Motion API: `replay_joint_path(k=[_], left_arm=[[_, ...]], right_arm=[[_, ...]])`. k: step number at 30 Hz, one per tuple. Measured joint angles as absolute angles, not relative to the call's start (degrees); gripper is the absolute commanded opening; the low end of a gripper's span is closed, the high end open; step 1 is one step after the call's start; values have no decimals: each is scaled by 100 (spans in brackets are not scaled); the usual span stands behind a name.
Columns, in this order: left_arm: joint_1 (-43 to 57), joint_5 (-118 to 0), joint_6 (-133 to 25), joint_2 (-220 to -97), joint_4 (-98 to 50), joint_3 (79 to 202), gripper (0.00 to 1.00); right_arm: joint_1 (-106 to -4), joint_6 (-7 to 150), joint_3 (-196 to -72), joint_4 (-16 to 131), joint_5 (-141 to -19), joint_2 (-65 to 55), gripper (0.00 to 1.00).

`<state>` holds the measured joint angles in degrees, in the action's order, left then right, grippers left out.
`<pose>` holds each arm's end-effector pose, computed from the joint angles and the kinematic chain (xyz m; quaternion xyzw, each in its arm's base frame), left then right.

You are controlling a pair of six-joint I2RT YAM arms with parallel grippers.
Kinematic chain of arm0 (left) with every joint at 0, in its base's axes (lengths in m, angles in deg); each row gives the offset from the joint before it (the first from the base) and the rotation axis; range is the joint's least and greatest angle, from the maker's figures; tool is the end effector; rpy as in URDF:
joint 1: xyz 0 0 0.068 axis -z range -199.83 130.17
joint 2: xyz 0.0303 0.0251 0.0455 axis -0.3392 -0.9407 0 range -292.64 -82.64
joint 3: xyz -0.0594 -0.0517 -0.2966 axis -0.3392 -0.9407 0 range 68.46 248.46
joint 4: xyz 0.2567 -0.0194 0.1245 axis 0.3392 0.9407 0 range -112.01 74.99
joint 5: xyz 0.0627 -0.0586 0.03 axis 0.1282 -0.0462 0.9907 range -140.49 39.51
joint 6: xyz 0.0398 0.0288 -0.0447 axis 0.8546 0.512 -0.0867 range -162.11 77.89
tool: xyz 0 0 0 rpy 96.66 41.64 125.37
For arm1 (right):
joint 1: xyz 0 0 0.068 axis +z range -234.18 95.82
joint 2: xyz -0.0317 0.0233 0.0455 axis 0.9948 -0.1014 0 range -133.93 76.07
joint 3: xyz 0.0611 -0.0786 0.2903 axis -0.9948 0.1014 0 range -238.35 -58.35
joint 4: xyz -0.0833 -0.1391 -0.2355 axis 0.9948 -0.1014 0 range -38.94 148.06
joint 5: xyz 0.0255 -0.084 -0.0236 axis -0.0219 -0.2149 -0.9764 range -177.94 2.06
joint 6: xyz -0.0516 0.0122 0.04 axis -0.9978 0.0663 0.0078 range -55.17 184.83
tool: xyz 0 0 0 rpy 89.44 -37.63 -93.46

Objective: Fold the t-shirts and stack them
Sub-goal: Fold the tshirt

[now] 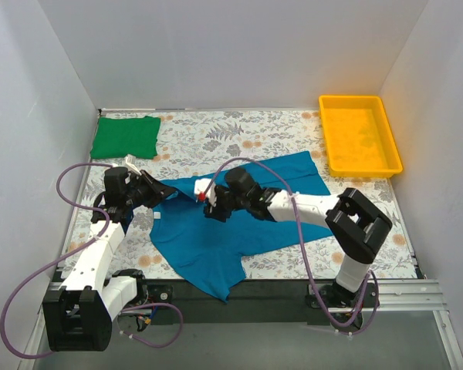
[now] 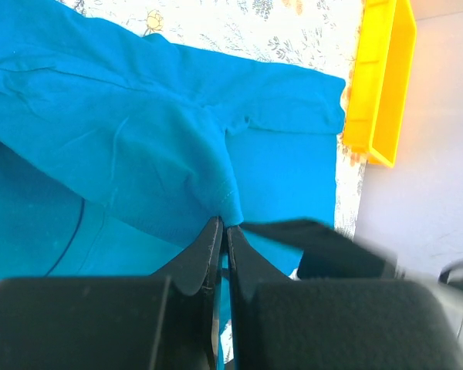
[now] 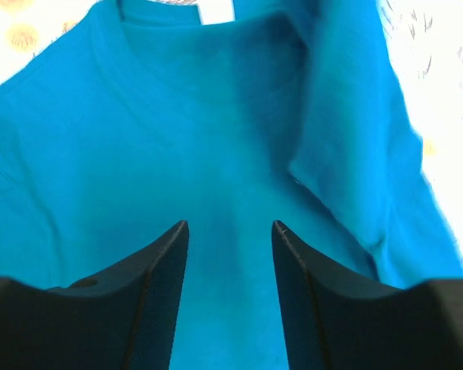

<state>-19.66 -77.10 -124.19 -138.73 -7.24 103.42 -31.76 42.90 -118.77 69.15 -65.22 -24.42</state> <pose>0.2255 -0.0242 0.2489 -0.4891 0.7232 -0.4454 0.1985 0.2446 0.3512 0.2197 -0.5901 0.6126 0.2945 0.4357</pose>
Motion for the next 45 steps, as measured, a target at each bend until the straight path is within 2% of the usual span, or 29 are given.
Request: replay_joint_path(k=[3, 4, 5, 6, 10, 23, 35, 45], left_arm=[[-1966, -7717, -12447, -13882, -728, 10342, 0], [-1966, -7719, -12452, -13884, -731, 10342, 0], [-1966, -7721, -12458, -13889, -733, 10342, 0], [-1966, -7730, -12463, -13893, -737, 10342, 0], [-1966, -7754, -12485, -13911, -742, 10342, 0], [-1966, -7820, -12511, -13915, -746, 10342, 0], [-1966, -7866, -12555, -13917, -785, 10342, 0], [-1966, -7883, -12555, -13915, -836, 10340, 0]], right_arm=[[-2612, 3448, -11578, 7223, -7448, -2355, 42], [-2406, 3116, -11431, 7372, -7792, -2357, 37], [-2251, 2839, -11309, 7453, -8104, -2368, 27], [-2127, 2576, -11235, 7490, -8380, -2389, 24], [-1899, 1774, -11204, 7892, -9245, -2643, 17], [-1228, 297, -11466, 9527, -10672, -3970, 10], [-1178, -228, -12159, 10692, -11448, -4901, 11], [-1196, -442, -11984, 11332, -11837, -5082, 11]])
